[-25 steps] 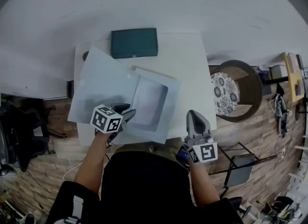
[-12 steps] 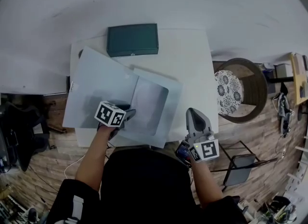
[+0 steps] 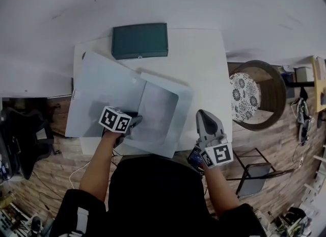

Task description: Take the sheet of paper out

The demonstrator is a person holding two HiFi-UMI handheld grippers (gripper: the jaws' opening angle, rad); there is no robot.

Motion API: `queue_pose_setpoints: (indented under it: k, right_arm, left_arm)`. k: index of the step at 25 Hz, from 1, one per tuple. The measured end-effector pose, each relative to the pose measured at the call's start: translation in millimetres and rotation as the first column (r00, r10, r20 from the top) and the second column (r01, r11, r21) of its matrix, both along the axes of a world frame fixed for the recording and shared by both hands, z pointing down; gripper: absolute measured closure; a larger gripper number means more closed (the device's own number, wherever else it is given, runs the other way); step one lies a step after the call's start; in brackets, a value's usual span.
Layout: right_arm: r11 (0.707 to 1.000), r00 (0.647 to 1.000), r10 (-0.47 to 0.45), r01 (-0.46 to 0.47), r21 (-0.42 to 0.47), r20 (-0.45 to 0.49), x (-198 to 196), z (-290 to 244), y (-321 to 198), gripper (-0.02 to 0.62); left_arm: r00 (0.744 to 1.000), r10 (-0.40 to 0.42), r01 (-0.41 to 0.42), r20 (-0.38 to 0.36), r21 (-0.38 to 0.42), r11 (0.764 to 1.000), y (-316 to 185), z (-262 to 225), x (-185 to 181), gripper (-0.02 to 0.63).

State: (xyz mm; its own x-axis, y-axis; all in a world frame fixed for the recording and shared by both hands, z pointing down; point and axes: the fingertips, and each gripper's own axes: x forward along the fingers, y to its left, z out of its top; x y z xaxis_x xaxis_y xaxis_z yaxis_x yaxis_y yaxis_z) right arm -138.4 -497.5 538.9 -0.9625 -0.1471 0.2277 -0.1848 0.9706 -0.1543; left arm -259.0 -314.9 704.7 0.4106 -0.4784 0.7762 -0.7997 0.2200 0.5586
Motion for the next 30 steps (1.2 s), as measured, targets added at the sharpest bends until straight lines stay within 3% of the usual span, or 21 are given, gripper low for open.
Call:
queue_pose_setpoints:
  k: [3,6,11,16,30]
  right_arm:
    - [1.0,1.0,-0.003,0.003,-0.009,-0.005,-1,4,1,0.584]
    - [1.0,1.0,-0.003,0.003,-0.02,-0.005,-2,5,4,0.584]
    - [1.0,1.0,-0.005,0.005,-0.018,0.001,-1,3,7,0.584]
    - [1.0,1.0,-0.001,0.001,-0.02,0.015,-4,0,10,0.584]
    - [1.0,0.996,-0.026,0.025,0.012,0.082,-19,-23,32,0.584]
  left_arm:
    - [1.0,0.006,-0.006,-0.018,-0.014,1.0,1,2,4,0.566]
    - [1.0,0.003,-0.004,-0.025,-0.033,0.999,4,5,5,0.6]
    - [0.999,-0.042,0.042,-0.028,-0.023,0.999,8,-3,-5,0.603]
    - [0.996,-0.085,0.086,0.015,-0.021,0.996,22,-18,-27,0.603]
    - [0.97,-0.213,0.2,0.113,0.12,0.972,68,-104,-73,0.603]
